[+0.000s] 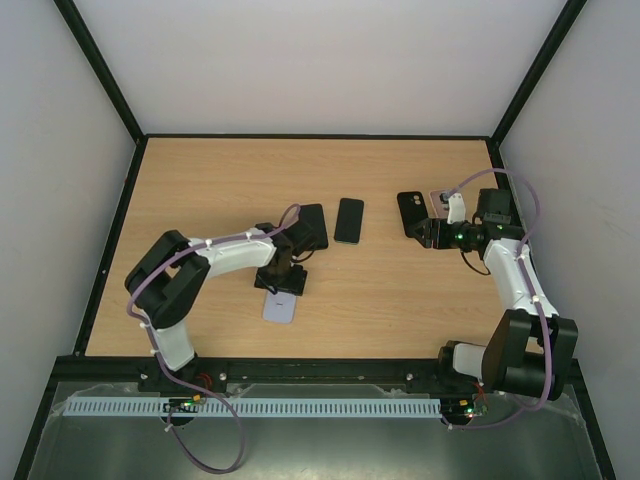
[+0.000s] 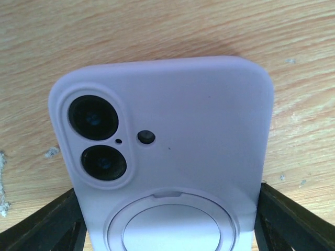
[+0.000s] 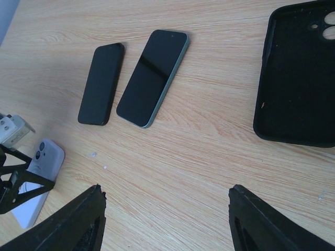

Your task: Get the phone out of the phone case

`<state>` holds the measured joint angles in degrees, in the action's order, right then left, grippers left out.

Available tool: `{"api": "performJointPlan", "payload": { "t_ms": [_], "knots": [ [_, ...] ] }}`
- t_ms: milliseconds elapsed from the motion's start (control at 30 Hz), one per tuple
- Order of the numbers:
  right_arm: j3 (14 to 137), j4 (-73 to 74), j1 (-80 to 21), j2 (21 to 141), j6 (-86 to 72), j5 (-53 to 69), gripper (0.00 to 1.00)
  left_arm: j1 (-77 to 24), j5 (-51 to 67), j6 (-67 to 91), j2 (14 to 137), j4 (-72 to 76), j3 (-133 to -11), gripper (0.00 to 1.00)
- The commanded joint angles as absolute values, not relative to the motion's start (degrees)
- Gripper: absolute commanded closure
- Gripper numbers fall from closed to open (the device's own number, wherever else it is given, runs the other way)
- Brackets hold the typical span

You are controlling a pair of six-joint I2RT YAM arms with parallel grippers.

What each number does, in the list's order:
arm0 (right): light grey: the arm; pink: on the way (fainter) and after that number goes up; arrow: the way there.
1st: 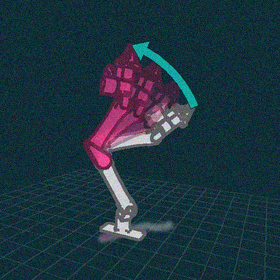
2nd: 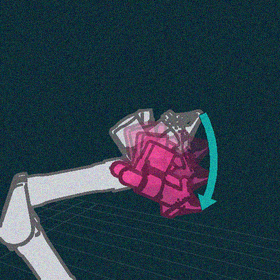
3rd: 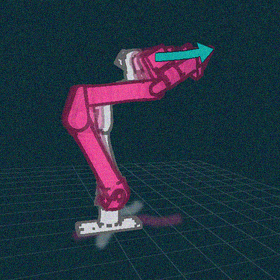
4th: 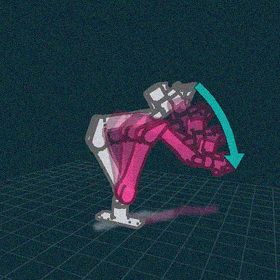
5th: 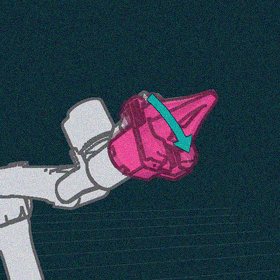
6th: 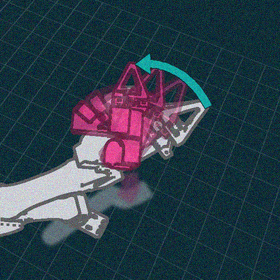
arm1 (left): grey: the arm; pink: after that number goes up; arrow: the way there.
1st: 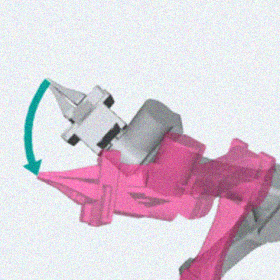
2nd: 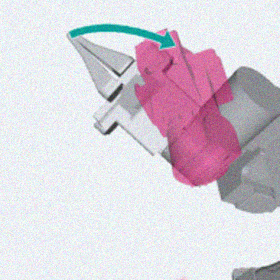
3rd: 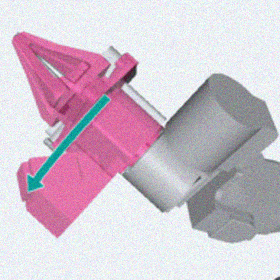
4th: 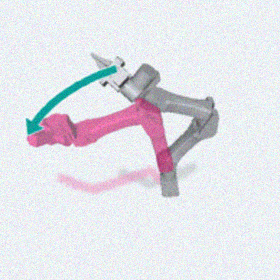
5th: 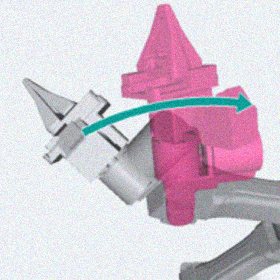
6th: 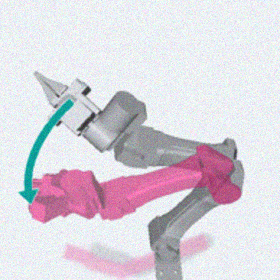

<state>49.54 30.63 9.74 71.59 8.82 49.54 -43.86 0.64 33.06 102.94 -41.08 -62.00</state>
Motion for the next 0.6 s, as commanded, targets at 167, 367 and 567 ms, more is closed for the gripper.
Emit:
{"api": "performJointPlan", "payload": {
  "t_ms": [167, 367, 567],
  "knots": [
    [49.8, 30.9, 10.0, 69.9, 9.4, 51.1, 0.36, -45.0, 3.8, 33.4, 99.1, -40.6, -64.0, 0.42],
    [54.6, 35.7, 10.0, 70.6, 12.2, 55.9, 0.36, -48.5, 5.9, 35.3, 93.2, -32.7, -75.2, 0.45],
    [62.1, 49.5, 10.0, 69.8, 27.1, 68.5, 0.02, -48.9, 10.1, 34.6, 89.3, -11.7, -76.1, 0.48]
  ]
}}
